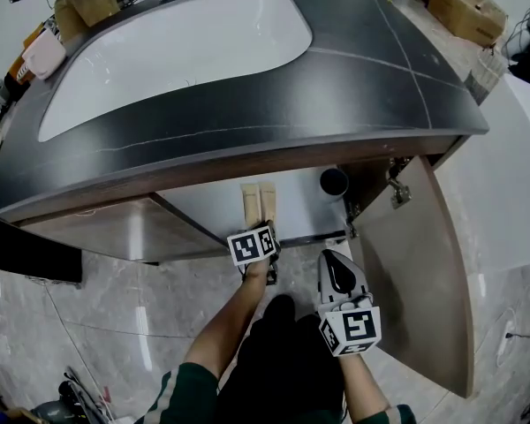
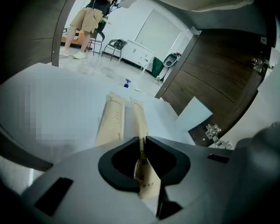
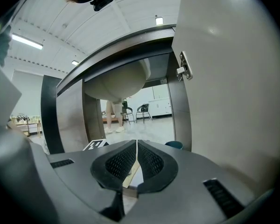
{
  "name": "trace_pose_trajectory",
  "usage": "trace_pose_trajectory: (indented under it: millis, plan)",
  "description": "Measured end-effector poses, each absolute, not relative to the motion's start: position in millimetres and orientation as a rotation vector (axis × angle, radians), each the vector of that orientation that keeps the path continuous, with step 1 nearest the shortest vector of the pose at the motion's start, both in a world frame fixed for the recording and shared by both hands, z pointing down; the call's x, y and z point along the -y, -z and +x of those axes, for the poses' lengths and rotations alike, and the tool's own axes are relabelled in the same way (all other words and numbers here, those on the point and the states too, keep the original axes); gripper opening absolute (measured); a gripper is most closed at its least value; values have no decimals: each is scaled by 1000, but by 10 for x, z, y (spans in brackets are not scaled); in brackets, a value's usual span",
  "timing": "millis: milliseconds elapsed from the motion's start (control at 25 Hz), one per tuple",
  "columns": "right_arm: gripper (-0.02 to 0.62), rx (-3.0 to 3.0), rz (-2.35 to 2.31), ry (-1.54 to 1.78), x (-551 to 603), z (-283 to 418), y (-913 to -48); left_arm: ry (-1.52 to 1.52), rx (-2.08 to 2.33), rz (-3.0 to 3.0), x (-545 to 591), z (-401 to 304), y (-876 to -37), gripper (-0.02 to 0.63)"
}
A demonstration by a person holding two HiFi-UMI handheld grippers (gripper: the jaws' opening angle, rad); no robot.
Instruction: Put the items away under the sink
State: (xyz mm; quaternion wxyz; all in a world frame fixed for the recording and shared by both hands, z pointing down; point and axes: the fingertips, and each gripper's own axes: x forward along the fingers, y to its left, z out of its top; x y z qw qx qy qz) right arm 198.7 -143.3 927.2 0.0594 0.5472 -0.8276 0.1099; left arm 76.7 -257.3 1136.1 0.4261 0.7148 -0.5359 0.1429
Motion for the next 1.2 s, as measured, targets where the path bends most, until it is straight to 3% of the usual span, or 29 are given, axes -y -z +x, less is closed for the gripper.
trace_pose_trajectory:
  millis: [640, 760, 840, 1200]
  plan:
    - [43, 2533, 1645, -320, 1349, 1954, -9158, -320, 1380, 1991, 2395, 735, -10898, 77]
    - [43, 2527, 1651, -330, 1339, 1945, -9030, -315, 1341, 2116, 2281, 831, -10636, 16]
    - [43, 2517, 1649, -353, 1322, 1920, -8932, -294, 1256, 2193, 2174, 949, -10466, 11]
    - [43, 2477, 1599, -454, 1090, 1724, -7710, -464, 1144, 2324, 1645, 927, -9229, 11]
